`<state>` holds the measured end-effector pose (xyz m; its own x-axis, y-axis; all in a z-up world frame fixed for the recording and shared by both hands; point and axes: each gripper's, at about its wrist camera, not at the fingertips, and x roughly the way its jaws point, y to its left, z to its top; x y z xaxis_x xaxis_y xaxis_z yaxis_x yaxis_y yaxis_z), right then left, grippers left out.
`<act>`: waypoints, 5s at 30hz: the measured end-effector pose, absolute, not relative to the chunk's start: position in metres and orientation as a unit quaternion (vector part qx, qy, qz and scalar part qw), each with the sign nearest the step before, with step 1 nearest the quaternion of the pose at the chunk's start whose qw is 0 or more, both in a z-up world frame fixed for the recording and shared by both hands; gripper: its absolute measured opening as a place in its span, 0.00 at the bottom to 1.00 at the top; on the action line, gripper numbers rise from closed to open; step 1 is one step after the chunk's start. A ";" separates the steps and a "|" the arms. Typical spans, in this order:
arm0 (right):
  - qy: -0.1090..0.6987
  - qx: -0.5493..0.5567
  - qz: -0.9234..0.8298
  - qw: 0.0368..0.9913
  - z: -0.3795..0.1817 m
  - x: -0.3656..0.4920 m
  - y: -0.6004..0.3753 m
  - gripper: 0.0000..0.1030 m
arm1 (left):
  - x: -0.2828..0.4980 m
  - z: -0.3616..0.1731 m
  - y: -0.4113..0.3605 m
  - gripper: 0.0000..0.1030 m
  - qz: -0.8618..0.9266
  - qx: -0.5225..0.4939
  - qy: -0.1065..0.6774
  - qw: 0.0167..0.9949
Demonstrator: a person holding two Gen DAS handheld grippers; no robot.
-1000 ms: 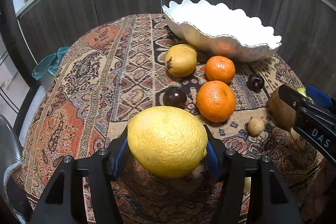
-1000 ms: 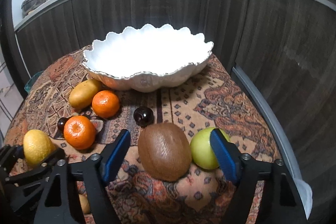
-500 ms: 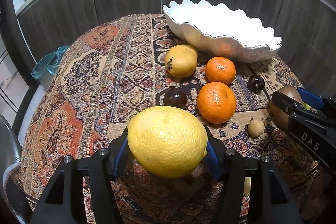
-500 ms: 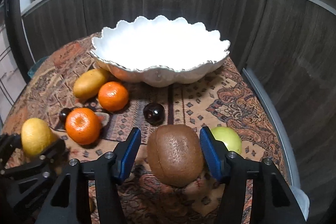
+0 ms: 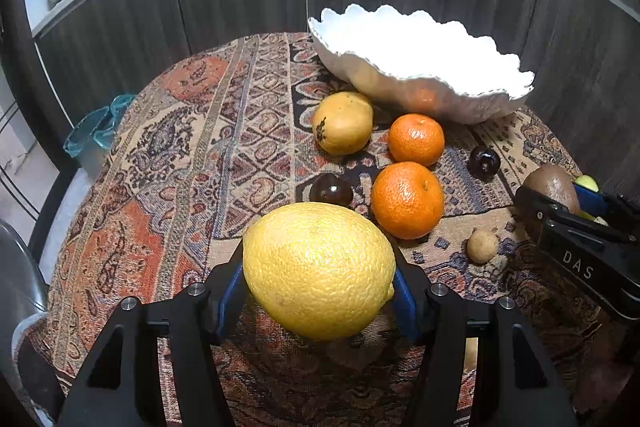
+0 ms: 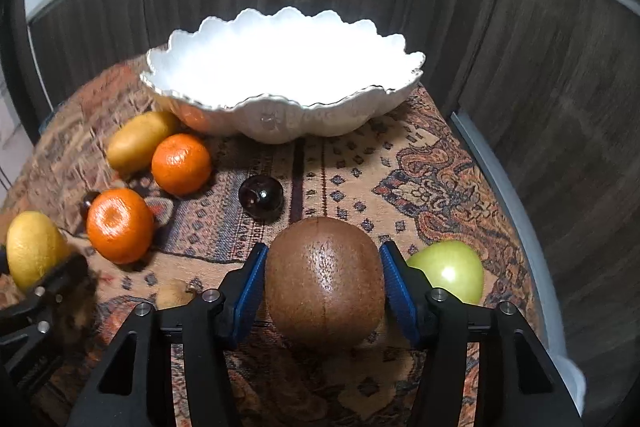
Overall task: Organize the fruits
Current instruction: 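Lift the lemon with the left tool while the right tool grasps the brown kiwi, then carry lemon and kiwi over the white bowl and open both tools, then withdraw both tools from the bowl back over the table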
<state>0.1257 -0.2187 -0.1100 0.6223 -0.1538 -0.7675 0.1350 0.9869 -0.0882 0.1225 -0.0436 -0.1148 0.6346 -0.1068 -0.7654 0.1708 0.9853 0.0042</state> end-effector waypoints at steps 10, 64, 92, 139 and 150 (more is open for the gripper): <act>0.396 0.013 -0.052 0.917 -0.082 0.112 -0.213 0.55 | 0.116 -0.084 -0.042 0.59 -0.072 0.036 0.386 0.919; 0.338 0.032 -0.086 0.937 -0.026 0.258 -0.271 0.55 | 0.300 -0.027 -0.116 0.59 -0.107 0.077 0.346 0.929; 0.306 -0.004 -0.139 0.942 -0.015 0.253 -0.272 0.87 | 0.294 -0.016 -0.109 0.96 -0.070 0.093 0.322 0.940; 0.299 0.009 -0.121 0.946 -0.011 0.064 -0.251 0.92 | 0.097 -0.019 -0.082 0.91 -0.080 0.086 0.303 0.946; 0.329 0.017 -0.123 0.936 -0.040 0.049 -0.259 0.92 | 0.077 -0.062 -0.089 0.83 -0.100 0.094 0.344 0.929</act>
